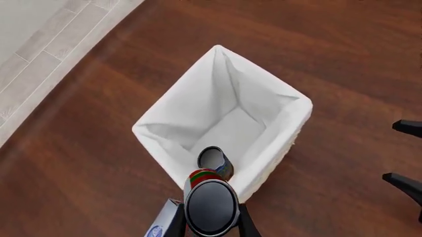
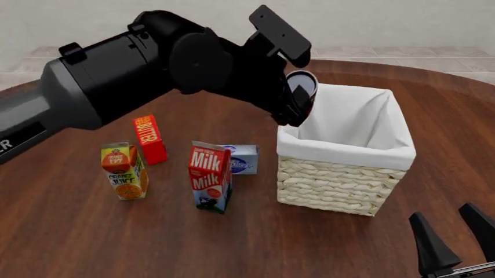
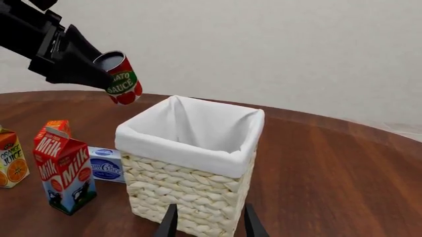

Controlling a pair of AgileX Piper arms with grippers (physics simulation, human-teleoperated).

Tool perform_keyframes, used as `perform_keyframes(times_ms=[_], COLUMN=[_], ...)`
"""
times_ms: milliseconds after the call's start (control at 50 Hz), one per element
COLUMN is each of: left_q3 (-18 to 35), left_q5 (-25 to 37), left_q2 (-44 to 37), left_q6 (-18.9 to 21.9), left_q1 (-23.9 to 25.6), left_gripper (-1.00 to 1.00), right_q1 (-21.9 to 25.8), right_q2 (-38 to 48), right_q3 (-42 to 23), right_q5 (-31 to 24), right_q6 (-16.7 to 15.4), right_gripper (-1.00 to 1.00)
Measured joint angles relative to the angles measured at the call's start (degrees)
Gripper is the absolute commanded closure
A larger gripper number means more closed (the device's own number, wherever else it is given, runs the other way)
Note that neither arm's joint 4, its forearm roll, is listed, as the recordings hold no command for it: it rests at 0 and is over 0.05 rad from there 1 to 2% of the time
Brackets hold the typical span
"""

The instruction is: Pick up the alphabet soup and the tomato sauce, and put them in the basket.

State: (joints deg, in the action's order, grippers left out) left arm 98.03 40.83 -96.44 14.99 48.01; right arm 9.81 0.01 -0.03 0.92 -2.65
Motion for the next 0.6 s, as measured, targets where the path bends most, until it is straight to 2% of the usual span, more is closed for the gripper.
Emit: perform_keyframes(times_ms=[600], left_q3=[6.4], left_q5=[0.2], left_q2=[-6.2], left_q6=[-0.3], left_q1=[1.4], left_gripper=[1.00], right_q1=[-0.1], right_q2=[0.0], right_q3=[0.0], right_q5=[0.3], right_q6=[0.6], right_gripper=[-1.00])
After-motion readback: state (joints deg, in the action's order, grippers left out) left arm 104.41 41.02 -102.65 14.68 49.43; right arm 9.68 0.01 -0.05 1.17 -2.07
